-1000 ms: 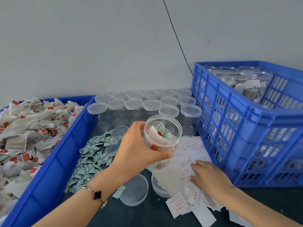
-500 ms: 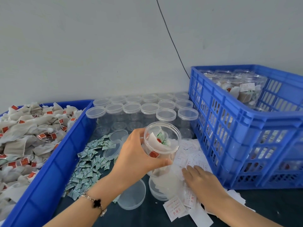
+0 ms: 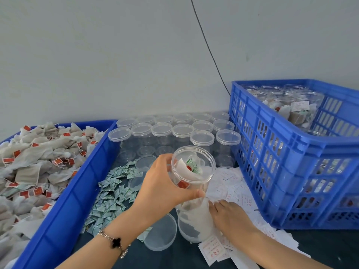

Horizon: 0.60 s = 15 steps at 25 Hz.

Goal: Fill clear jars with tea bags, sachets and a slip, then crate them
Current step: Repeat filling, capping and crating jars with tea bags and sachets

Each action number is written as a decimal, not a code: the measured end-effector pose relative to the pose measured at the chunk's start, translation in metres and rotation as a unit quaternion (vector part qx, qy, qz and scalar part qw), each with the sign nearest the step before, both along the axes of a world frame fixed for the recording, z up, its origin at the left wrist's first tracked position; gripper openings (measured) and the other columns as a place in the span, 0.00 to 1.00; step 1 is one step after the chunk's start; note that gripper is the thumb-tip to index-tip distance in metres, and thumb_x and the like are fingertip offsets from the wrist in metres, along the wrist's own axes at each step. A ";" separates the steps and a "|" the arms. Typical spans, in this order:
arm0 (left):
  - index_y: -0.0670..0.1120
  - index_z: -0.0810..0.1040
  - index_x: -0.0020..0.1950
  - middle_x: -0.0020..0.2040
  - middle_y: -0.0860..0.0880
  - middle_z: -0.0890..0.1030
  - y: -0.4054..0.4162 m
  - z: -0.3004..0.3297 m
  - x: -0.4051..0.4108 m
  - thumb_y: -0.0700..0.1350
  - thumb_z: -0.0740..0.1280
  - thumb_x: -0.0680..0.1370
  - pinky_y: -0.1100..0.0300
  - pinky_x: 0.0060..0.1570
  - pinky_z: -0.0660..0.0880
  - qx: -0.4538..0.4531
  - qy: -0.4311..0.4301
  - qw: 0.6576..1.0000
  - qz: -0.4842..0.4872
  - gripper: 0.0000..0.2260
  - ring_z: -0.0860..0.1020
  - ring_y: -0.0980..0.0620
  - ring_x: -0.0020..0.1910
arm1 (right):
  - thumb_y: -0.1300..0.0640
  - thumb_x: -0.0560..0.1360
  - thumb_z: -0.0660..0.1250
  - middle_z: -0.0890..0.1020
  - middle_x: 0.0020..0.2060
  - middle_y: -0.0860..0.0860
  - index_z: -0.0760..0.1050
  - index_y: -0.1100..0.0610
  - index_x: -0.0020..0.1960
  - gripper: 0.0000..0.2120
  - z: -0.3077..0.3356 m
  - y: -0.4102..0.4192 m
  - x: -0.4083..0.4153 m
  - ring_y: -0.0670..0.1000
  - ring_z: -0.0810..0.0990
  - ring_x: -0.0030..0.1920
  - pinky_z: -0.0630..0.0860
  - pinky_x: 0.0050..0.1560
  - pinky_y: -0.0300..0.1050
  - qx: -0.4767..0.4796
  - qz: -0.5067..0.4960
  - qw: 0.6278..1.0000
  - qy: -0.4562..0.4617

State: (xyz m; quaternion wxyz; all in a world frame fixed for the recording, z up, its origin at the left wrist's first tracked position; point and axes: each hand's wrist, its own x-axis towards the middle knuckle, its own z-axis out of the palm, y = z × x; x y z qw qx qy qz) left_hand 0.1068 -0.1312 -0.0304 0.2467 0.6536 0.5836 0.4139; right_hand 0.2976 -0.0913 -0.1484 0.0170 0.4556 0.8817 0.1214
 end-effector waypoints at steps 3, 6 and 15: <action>0.66 0.64 0.54 0.56 0.64 0.72 -0.001 -0.001 -0.005 0.64 0.78 0.50 0.72 0.47 0.66 0.000 0.001 1.000 0.008 0.37 0.71 0.67 0.55 | 0.57 0.36 0.82 0.79 0.25 0.53 0.84 0.64 0.44 0.35 0.001 -0.007 -0.004 0.50 0.78 0.25 0.72 0.22 0.37 0.014 -0.019 1.000 0.017; 0.66 0.64 0.52 0.55 0.65 0.72 -0.002 -0.002 -0.010 0.64 0.79 0.50 0.73 0.44 0.66 -0.002 0.001 1.000 0.015 0.36 0.71 0.69 0.53 | 0.60 0.61 0.77 0.80 0.39 0.52 0.74 0.60 0.60 0.28 0.007 -0.012 -0.008 0.50 0.78 0.37 0.71 0.31 0.39 -0.062 -0.044 0.994 0.077; 0.66 0.64 0.53 0.55 0.65 0.72 -0.008 -0.004 -0.024 0.68 0.76 0.48 0.73 0.44 0.66 -0.011 0.000 1.000 0.026 0.38 0.71 0.68 0.54 | 0.56 0.73 0.71 0.82 0.33 0.41 0.77 0.47 0.39 0.06 0.073 0.001 0.003 0.40 0.79 0.36 0.76 0.39 0.37 -0.059 -0.162 0.841 0.513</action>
